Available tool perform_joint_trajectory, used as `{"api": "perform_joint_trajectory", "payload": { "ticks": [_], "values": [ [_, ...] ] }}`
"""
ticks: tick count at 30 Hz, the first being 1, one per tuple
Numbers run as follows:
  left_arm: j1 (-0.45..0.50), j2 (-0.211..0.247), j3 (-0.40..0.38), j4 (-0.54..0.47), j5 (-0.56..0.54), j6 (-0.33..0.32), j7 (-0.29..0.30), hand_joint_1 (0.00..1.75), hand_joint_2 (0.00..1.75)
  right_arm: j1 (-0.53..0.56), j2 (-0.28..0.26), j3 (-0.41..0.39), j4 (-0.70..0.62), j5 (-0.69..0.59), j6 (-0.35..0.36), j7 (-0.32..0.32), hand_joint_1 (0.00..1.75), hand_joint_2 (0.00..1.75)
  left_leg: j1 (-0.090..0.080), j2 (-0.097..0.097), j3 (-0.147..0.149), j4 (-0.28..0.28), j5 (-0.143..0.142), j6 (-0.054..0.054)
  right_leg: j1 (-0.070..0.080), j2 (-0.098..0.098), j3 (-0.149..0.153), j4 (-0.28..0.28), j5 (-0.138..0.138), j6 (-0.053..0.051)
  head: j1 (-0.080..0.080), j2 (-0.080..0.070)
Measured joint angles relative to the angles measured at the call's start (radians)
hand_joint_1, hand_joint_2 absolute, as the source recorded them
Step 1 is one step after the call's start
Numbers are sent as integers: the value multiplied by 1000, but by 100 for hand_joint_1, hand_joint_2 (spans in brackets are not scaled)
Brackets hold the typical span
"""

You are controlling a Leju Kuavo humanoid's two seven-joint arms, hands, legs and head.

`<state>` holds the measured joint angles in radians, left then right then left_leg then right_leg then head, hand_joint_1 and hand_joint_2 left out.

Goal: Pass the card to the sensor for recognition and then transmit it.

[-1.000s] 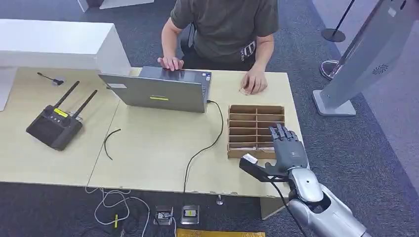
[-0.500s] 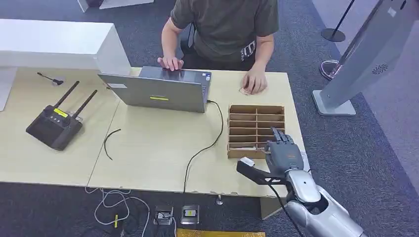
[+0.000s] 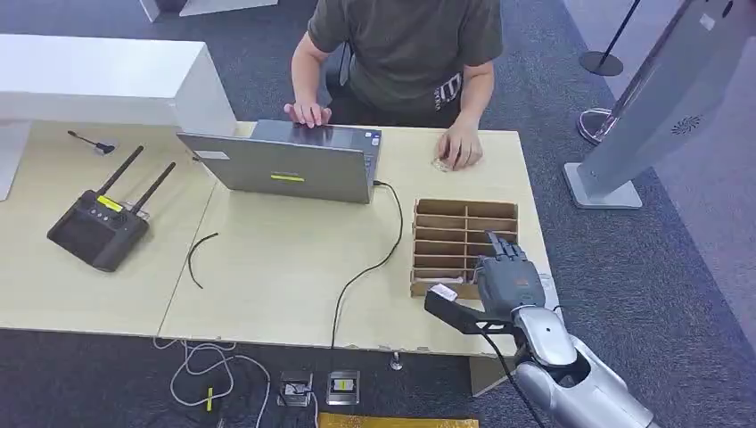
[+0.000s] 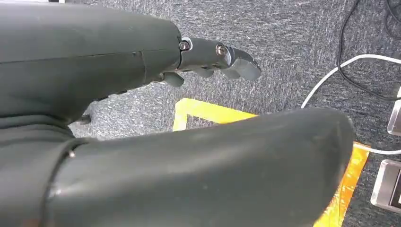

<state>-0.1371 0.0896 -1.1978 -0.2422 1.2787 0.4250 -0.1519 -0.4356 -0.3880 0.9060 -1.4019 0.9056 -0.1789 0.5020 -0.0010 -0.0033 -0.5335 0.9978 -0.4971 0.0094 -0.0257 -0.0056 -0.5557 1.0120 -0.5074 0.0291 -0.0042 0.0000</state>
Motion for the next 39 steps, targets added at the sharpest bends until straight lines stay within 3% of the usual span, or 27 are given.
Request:
{"api": "perform_joint_trajectory", "payload": {
  "ticks": [8, 17, 30, 39],
  "values": [
    [6, 0, 0, 0, -1, 0, -1, 0, 0, -5, 0, -2, -26, 90, -4, 14, 175, 175, 0, 0, 0, 0, 0, 0, 0, 0, 0, 0, 0, 0, 0, 0],
    [6, -1, 0, 0, -12, 0, -11, 0, 0, -112, -2, -40, -229, 232, 47, 55, 175, 175, 0, 0, 0, 0, 0, 0, 0, 1, 0, 0, 0, 0, 0, 0],
    [2, -6, 0, 0, -22, -3, -11, 0, 0, -137, -1, -47, -350, 248, 35, 55, 175, 175, 0, 0, 0, 0, 0, 0, 0, 0, -1, 0, 0, 0, 0, 0],
    [-2, -7, 0, 0, -27, -4, -2, 0, 0, -135, 20, -44, -281, 188, 13, 48, 175, 175, 1, 0, -1, 0, 0, 0, 0, 0, 0, 0, 0, 0, 0, 0]
  ]
}}
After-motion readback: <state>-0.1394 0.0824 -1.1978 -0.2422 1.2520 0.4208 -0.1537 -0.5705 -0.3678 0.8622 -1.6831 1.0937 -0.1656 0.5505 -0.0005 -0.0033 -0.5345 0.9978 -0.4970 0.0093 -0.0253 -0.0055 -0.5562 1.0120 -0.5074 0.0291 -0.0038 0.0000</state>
